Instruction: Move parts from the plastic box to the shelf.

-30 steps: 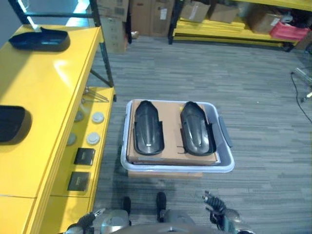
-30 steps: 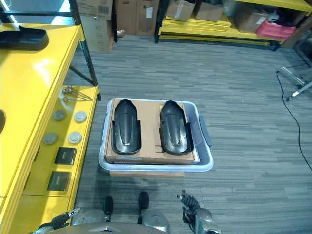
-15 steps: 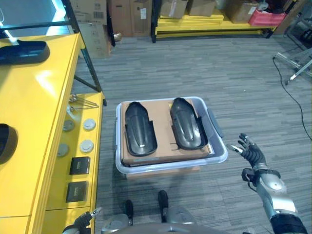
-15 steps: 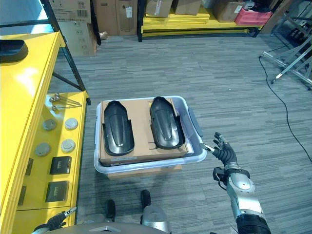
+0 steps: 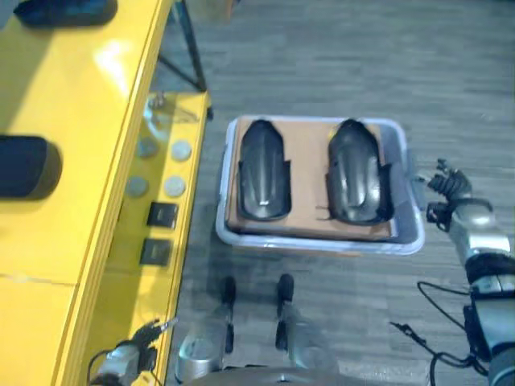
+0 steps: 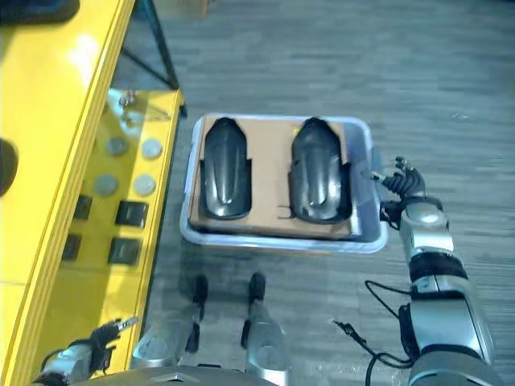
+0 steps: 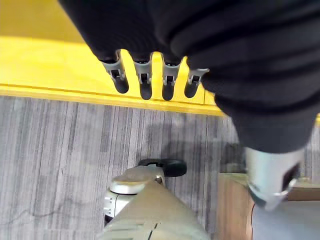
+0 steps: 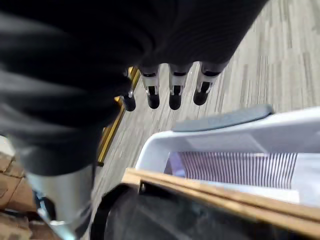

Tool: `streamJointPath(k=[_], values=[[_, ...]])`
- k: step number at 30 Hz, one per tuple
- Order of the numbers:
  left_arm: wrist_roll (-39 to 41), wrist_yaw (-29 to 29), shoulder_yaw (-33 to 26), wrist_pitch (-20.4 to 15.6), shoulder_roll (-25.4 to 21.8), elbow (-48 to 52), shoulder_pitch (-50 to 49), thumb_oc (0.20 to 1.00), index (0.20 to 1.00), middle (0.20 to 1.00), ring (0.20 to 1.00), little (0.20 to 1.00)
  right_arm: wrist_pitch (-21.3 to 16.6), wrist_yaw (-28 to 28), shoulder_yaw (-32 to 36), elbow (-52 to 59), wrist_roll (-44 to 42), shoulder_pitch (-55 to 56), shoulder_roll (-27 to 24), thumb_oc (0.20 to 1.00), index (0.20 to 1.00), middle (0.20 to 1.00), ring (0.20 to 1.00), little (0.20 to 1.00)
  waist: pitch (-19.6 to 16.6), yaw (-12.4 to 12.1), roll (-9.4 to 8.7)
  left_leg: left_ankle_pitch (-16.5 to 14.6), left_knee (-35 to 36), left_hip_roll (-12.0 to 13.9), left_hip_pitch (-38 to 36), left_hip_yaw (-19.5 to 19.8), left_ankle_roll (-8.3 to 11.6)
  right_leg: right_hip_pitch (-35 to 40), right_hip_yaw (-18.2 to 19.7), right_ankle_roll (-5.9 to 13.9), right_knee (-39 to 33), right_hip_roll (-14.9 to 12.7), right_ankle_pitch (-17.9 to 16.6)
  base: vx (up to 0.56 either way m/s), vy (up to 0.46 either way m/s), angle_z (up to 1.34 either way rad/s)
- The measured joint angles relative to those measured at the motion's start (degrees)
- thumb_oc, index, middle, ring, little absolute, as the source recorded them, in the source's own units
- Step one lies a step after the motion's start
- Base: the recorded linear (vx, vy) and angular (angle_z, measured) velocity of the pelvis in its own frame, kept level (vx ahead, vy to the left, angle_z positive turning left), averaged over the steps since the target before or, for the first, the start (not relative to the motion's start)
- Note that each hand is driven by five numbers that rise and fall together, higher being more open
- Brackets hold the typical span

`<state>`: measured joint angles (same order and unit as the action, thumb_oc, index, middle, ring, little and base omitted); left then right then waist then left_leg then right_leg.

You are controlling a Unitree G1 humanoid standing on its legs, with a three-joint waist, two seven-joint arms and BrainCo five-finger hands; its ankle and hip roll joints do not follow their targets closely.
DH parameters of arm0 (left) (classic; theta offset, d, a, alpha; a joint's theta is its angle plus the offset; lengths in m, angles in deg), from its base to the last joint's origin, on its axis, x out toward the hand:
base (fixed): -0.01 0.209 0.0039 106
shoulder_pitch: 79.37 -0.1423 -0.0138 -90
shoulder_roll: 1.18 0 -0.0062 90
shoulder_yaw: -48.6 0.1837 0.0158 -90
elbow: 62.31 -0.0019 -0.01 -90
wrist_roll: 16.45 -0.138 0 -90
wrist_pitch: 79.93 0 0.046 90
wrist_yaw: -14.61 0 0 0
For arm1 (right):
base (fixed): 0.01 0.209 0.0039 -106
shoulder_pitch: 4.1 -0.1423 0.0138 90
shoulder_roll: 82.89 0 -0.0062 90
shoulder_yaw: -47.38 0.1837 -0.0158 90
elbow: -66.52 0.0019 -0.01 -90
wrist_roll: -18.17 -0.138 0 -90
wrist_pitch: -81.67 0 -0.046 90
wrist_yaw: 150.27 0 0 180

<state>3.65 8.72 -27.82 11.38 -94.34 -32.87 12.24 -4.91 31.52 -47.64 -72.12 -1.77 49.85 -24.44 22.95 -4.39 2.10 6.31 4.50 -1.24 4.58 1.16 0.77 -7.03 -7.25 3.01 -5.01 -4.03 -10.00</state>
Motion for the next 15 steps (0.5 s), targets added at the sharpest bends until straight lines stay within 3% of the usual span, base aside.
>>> streamJointPath(k=[8, 13, 14, 15], values=[[1.26, -0.76, 1.92, -0.61, -0.1, 1.63, 2.28, 1.0, 1.0, 1.0, 1.0, 1.0, 4.02, -2.64, -5.31, -3.15, 1.56, -5.85, -1.69, 1.0, 1.0, 1.0, 1.0, 1.0, 5.44, -0.56, 0.43, 0.72, -0.01, 0.11, 1.72, 0.67, -0.07, -1.31, -1.44, -0.61, 0.28, 0.0, -0.52, -0.06, 0.006, 0.06], [2.33, -0.76, 2.42, -2.02, -0.19, 3.77, 4.69, 1.0, 1.0, 1.0, 1.0, 1.0, 8.26, -2.8, -8.39, -4.21, 4.82, -7.22, -2.39, 1.0, 1.0, 1.0, 1.0, 1.0, 6.03, -0.62, 0.55, 0.78, -0.02, 0.13, 2.93, 0.77, -0.04, -2.52, -1.58, -0.73, 0.3, 0.03, -0.65, -0.04, -0.004, 0.01], [2.33, -0.76, 2.71, -2.45, -0.2, 3.97, 4.95, 1.0, 1.0, 1.0, 1.0, 1.0, 9.22, -2.9, -9.05, -4.85, 5.56, -7.58, -2.44, 0.909, 0.909, 0.909, 0.909, 0.909, 6.04, -0.59, 0.57, 0.77, -0.02, 0.13, 2.94, 0.76, -0.04, -2.53, -1.58, -0.73, 0.3, 0.02, -0.64, -0.06, 0.003, 0.0], [2.34, -0.63, 3.27, -3.08, -0.32, 5.09, 5.6, 1.0, 1.0, 1.0, 1.0, 1.0, 11.06, -4.32, -9.87, -7.17, 8.01, -8.24, -2.45, 0.2, 0.2, 0.2, 0.2, 0.2, 6.09, -0.72, 0.64, 0.78, -0.02, 0.13, 3.07, 0.76, -0.04, -2.65, -1.63, -0.72, 0.3, 0.01, -0.64, -0.07, -0.004, 0.0]])
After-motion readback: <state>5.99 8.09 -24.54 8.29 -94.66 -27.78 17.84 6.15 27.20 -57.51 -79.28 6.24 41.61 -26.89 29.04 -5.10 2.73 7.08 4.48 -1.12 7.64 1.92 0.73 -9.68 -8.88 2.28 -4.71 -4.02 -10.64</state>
